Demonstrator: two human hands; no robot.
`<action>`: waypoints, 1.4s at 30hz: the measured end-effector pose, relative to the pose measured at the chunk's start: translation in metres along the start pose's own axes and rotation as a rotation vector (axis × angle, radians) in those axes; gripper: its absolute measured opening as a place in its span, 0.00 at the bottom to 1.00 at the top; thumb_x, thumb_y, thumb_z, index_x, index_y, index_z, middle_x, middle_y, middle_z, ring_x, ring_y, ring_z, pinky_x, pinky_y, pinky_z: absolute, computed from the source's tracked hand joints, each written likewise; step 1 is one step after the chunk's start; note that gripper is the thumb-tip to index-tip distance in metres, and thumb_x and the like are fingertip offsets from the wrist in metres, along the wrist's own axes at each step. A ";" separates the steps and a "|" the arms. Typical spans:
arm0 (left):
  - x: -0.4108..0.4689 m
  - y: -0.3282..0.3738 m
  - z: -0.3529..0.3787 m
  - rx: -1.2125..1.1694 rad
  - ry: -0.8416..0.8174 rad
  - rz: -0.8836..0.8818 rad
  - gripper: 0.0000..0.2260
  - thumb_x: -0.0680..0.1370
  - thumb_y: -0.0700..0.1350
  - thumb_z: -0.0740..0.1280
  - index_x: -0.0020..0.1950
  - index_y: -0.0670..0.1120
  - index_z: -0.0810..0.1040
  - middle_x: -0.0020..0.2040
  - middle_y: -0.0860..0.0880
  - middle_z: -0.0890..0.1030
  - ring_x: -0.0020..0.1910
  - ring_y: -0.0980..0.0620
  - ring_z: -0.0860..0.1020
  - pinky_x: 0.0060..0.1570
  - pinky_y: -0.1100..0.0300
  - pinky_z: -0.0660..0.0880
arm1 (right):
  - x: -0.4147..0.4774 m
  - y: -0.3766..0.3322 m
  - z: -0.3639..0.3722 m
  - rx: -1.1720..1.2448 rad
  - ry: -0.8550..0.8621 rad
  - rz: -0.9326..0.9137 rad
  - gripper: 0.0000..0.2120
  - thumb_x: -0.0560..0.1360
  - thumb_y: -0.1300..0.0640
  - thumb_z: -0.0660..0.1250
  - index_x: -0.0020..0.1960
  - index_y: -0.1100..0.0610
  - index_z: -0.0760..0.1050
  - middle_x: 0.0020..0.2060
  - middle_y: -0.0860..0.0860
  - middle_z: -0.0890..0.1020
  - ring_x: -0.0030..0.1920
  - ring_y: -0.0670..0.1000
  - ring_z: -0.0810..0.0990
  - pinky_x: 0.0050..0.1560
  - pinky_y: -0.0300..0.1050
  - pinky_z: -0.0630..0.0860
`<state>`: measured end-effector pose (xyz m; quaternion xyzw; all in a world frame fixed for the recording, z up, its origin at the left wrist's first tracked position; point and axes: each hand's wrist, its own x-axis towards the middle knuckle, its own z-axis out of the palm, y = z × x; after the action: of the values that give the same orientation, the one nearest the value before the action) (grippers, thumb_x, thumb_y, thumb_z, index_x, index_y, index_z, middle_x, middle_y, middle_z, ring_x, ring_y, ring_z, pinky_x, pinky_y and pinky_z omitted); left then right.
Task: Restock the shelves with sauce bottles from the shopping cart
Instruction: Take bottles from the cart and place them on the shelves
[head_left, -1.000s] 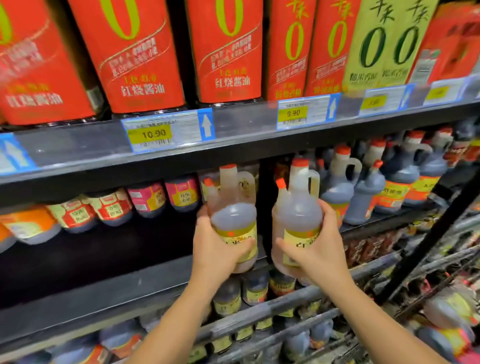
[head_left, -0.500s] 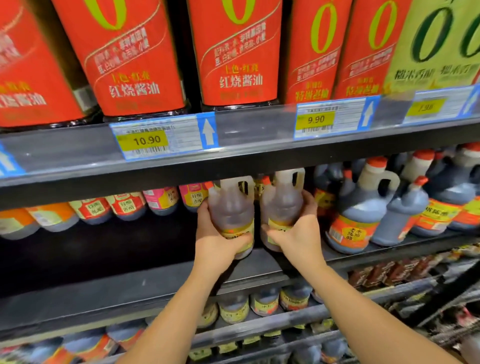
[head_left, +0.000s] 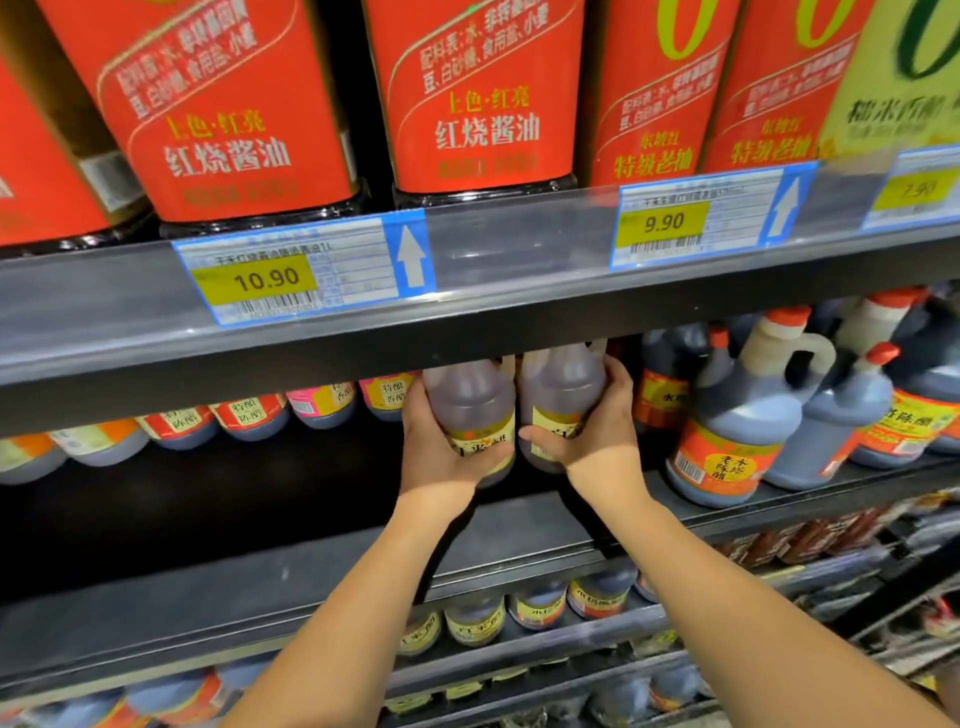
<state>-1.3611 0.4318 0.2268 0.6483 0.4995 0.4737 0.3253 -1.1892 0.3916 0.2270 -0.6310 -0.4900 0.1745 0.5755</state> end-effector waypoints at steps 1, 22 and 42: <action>0.001 0.000 0.000 0.014 0.000 0.004 0.52 0.59 0.47 0.84 0.75 0.53 0.57 0.71 0.52 0.66 0.67 0.58 0.68 0.58 0.75 0.65 | 0.001 0.001 0.001 -0.003 0.000 0.001 0.48 0.60 0.49 0.82 0.72 0.42 0.56 0.57 0.35 0.71 0.54 0.28 0.72 0.47 0.24 0.71; -0.045 -0.006 -0.020 0.058 0.012 -0.031 0.47 0.67 0.50 0.80 0.78 0.49 0.57 0.69 0.46 0.65 0.64 0.50 0.71 0.58 0.59 0.69 | -0.047 -0.017 -0.038 -0.316 -0.006 -0.013 0.47 0.67 0.45 0.77 0.75 0.60 0.57 0.69 0.55 0.69 0.68 0.51 0.70 0.65 0.44 0.71; -0.179 0.094 0.142 -0.102 -0.731 0.363 0.30 0.73 0.56 0.73 0.71 0.58 0.63 0.63 0.58 0.71 0.64 0.61 0.70 0.60 0.64 0.69 | -0.208 0.023 -0.257 -0.514 0.488 0.074 0.29 0.72 0.37 0.66 0.68 0.47 0.64 0.60 0.41 0.67 0.63 0.49 0.72 0.60 0.53 0.76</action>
<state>-1.2048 0.2402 0.2110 0.8345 0.2043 0.2860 0.4245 -1.0735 0.0822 0.2063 -0.7956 -0.3428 -0.0898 0.4914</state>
